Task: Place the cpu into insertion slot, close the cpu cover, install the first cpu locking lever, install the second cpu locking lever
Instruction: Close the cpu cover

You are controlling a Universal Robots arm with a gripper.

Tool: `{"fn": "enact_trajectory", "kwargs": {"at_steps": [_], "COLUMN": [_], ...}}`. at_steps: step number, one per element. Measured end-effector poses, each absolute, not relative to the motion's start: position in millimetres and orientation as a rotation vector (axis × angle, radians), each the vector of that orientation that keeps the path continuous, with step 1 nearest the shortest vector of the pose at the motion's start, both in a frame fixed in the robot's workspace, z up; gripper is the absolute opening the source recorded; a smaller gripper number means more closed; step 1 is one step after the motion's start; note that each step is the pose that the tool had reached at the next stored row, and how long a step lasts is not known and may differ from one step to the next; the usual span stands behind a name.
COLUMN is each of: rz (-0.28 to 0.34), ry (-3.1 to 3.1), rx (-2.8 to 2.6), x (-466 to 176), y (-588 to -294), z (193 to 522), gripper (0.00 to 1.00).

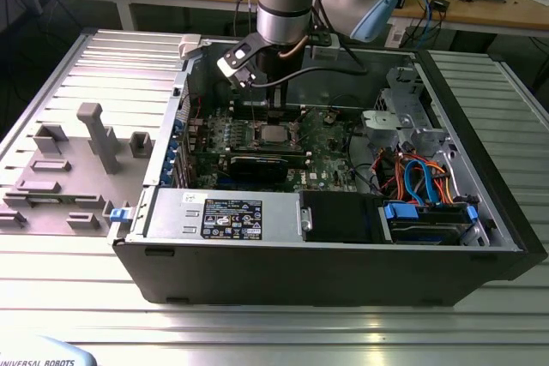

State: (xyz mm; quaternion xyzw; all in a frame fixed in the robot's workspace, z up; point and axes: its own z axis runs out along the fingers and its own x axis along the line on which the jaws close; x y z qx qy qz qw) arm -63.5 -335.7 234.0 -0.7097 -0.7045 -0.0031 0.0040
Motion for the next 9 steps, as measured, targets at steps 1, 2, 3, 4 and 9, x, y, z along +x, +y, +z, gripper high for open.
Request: {"fn": "enact_trajectory", "kwargs": {"at_steps": [1,2,3,4,9], "rz": [-0.009,-0.009,-0.009,-0.01,-0.01], "ry": [-2.208,-2.208,-2.208,-2.208,-2.208], "rx": [-2.224,-2.224,-2.224,-2.224,-2.224], "x": [-63.5,-63.5,-63.5,-63.5,-63.5], "y": [-335.7,-335.8,-335.8,-335.7,-335.7], "z": [234.5,234.8,235.5,236.7,239.1], "gripper": [0.11,0.11,0.11,0.11,0.11]}}
